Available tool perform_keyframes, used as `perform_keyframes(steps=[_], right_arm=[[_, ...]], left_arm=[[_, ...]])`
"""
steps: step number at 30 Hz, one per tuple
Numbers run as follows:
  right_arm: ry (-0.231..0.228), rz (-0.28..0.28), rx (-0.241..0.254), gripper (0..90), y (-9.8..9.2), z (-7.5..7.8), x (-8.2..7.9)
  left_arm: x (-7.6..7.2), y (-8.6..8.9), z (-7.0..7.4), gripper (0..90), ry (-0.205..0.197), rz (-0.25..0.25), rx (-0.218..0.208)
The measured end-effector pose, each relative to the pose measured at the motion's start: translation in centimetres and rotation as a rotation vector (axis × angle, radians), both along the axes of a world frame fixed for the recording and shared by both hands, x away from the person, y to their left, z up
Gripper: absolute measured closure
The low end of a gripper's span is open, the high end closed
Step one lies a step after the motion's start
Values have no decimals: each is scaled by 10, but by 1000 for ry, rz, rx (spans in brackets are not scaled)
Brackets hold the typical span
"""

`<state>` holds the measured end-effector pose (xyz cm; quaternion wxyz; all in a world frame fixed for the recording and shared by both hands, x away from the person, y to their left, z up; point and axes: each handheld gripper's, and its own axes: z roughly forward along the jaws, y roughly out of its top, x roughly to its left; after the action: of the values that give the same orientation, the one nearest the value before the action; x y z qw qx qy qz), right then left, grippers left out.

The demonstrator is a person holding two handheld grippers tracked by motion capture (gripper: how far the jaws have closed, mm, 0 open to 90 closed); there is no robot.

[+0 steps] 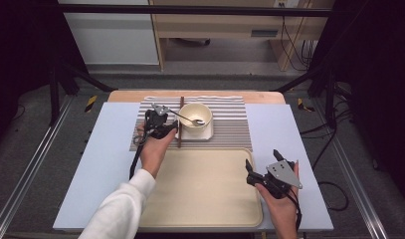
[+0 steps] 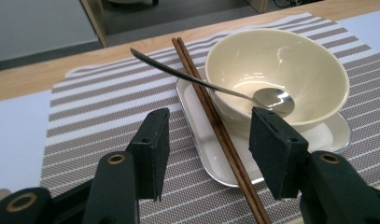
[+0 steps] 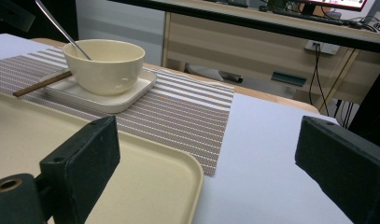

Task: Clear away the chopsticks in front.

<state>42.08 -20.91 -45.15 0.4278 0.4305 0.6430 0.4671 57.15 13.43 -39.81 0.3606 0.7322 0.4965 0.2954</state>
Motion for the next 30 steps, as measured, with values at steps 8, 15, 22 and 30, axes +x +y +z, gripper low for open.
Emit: perform_keyframes(steps=[8, 15, 22, 30], right_arm=[[-2, 6, -2, 66, 1, 0, 0], [4, 0, -3, 63, 1, 0, 0], [4, 4, -7, 63, 2, -1, 1], [9, 5, -9, 63, 2, -1, 1]], left_arm=[[3, 4, 17, 472, -25, 16, -5], [12, 9, 2, 512, 55, 36, -49], [21, 6, -13, 582, 106, 20, -60], [27, 4, -26, 641, 151, 3, -78]])
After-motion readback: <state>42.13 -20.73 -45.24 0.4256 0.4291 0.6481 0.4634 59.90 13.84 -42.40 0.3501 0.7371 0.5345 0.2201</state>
